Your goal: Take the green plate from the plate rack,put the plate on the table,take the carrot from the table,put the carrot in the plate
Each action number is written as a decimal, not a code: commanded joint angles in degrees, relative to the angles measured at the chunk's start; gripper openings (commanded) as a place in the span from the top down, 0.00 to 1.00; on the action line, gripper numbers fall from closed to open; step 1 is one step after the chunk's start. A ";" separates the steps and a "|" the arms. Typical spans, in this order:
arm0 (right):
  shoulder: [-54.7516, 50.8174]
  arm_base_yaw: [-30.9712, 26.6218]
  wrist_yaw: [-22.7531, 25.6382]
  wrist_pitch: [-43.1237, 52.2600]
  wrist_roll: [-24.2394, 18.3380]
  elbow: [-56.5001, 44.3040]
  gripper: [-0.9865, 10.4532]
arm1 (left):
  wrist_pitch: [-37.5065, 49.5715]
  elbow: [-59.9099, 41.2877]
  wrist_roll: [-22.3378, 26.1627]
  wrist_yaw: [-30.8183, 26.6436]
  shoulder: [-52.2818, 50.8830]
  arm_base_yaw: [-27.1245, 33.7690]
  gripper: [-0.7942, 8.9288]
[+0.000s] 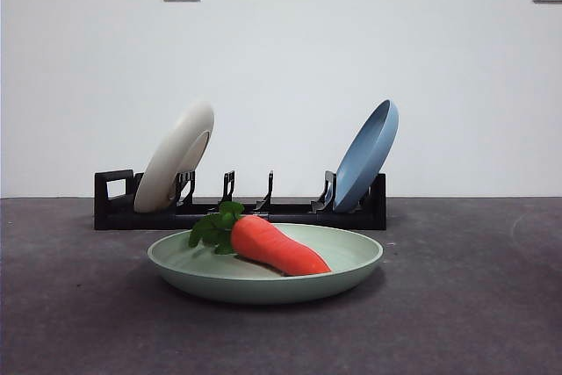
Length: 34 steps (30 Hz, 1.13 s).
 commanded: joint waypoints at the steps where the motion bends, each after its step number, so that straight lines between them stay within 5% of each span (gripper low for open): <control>1: -0.11 0.17 -0.09 0.02 0.33 -0.13 0.92 | -0.68 -0.13 -0.35 0.07 -0.07 -0.22 0.93; 27: -0.20 0.13 0.13 0.02 0.31 -0.13 0.91 | -1.36 -0.13 0.26 -1.18 -0.11 -0.09 0.92; 31: -0.20 0.13 0.13 0.02 0.31 -0.13 0.91 | 0.13 -0.15 6.27 -6.97 -2.47 3.43 0.92; 34: -0.20 0.13 0.13 0.02 0.31 -0.13 0.91 | 5.42 -0.48 11.74 -4.90 -5.09 9.35 0.92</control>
